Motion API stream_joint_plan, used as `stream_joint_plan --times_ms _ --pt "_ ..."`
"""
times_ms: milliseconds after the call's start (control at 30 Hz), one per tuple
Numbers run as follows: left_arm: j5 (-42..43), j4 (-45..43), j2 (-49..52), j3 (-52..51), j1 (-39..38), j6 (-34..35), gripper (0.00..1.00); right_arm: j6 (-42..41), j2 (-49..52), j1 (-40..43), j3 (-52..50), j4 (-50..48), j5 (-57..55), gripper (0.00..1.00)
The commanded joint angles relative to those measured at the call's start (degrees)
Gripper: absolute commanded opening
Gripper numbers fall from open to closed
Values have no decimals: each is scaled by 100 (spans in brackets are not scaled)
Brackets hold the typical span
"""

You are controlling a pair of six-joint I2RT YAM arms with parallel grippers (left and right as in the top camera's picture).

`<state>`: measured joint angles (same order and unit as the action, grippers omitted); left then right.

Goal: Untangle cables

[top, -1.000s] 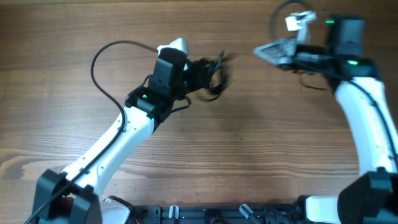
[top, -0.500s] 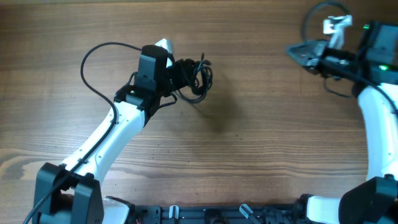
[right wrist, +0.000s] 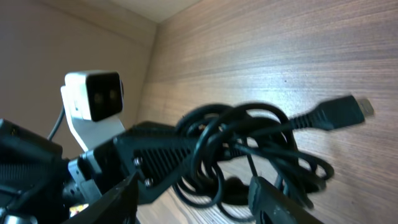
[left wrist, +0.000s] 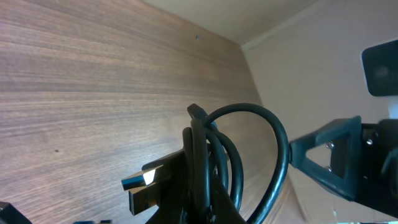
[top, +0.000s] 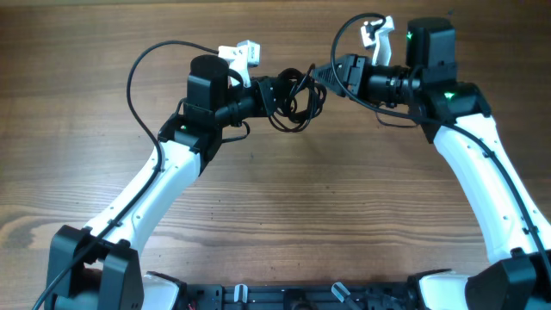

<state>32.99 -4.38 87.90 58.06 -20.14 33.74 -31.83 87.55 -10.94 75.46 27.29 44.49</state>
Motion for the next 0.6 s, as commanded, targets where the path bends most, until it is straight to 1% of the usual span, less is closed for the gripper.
stream_joint_plan --times_ms 0,100,367,567 --pt "260 -81 -57 35 -4 151 4 -282 282 -90 103 -175 -52 54" --pt "258 -83 -57 35 -33 155 4 -284 431 -166 103 -319 151 53" --pt "256 -79 -57 35 -151 166 4 -297 721 -448 103 -579 229 52" --pt "256 -79 -57 35 -291 160 4 -372 966 -627 101 -708 186 46"
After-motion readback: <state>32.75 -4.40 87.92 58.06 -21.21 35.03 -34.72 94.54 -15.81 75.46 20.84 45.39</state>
